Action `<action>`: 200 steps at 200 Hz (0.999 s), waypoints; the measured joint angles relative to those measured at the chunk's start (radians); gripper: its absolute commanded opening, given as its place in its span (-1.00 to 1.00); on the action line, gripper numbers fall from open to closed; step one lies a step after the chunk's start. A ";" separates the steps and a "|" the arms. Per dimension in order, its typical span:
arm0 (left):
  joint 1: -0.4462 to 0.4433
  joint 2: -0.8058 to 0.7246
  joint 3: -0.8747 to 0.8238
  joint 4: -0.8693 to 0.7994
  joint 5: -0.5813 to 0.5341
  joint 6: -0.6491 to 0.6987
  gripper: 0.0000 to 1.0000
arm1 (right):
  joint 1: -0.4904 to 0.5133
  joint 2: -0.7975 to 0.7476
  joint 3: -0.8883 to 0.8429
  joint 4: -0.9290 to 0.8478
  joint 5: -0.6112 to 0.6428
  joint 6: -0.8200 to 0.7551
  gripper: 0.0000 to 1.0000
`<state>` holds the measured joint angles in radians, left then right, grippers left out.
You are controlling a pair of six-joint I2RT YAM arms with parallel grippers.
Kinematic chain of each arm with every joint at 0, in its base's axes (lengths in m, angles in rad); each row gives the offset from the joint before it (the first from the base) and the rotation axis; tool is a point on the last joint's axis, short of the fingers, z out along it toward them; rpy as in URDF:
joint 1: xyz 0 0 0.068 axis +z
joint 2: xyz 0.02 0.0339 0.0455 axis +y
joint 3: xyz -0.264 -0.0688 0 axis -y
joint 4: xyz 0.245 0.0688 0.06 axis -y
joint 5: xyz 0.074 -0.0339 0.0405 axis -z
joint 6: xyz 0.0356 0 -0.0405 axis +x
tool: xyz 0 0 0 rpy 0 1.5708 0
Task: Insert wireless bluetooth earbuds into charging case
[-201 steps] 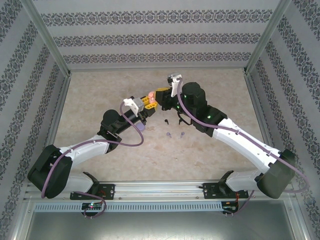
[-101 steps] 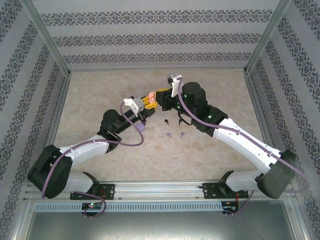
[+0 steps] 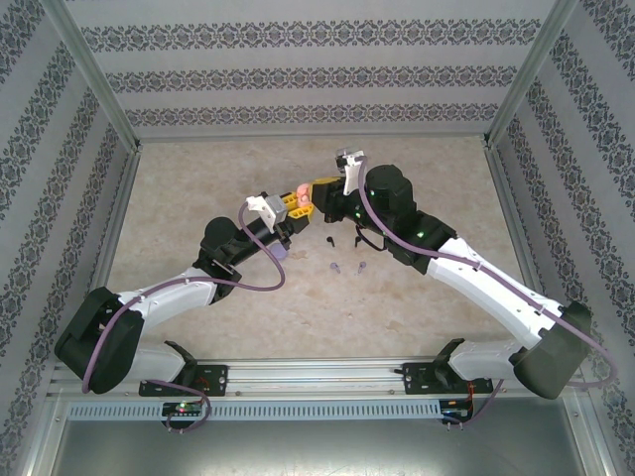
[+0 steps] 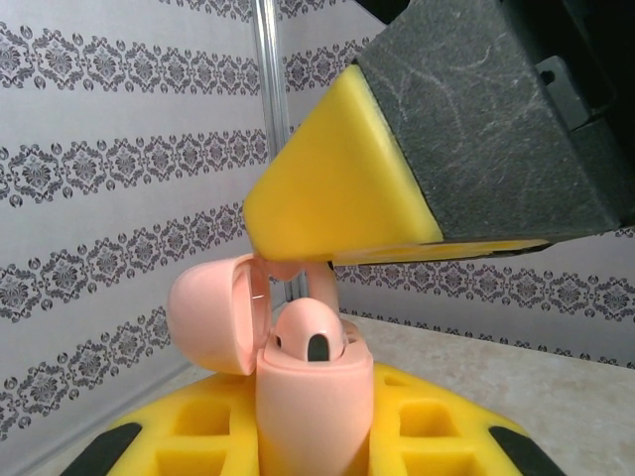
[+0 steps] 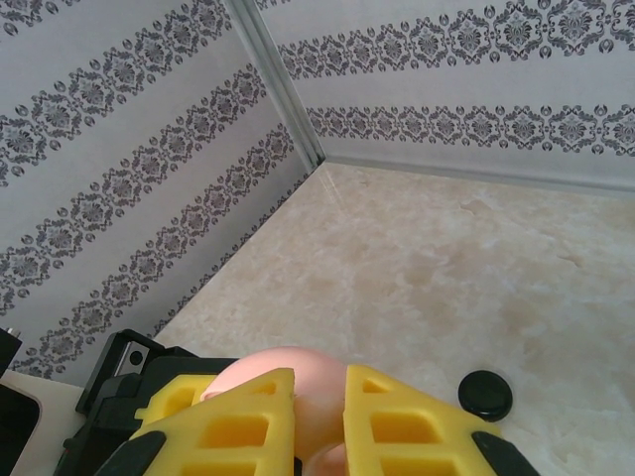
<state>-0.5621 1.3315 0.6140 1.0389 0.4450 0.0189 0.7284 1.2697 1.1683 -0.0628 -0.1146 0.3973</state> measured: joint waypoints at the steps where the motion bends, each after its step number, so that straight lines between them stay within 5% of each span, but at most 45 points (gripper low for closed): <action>1: 0.000 0.000 0.000 0.000 0.000 0.000 -1.00 | 0.000 0.000 0.000 0.000 0.000 0.000 -0.72; 200: 0.000 -0.069 -0.003 -0.032 0.121 -0.004 -1.00 | -0.033 -0.068 -0.046 0.027 -0.145 -0.029 -0.72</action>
<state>-0.5617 1.2629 0.6109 1.0073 0.5659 0.0147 0.6956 1.2022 1.1225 -0.0360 -0.2600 0.3687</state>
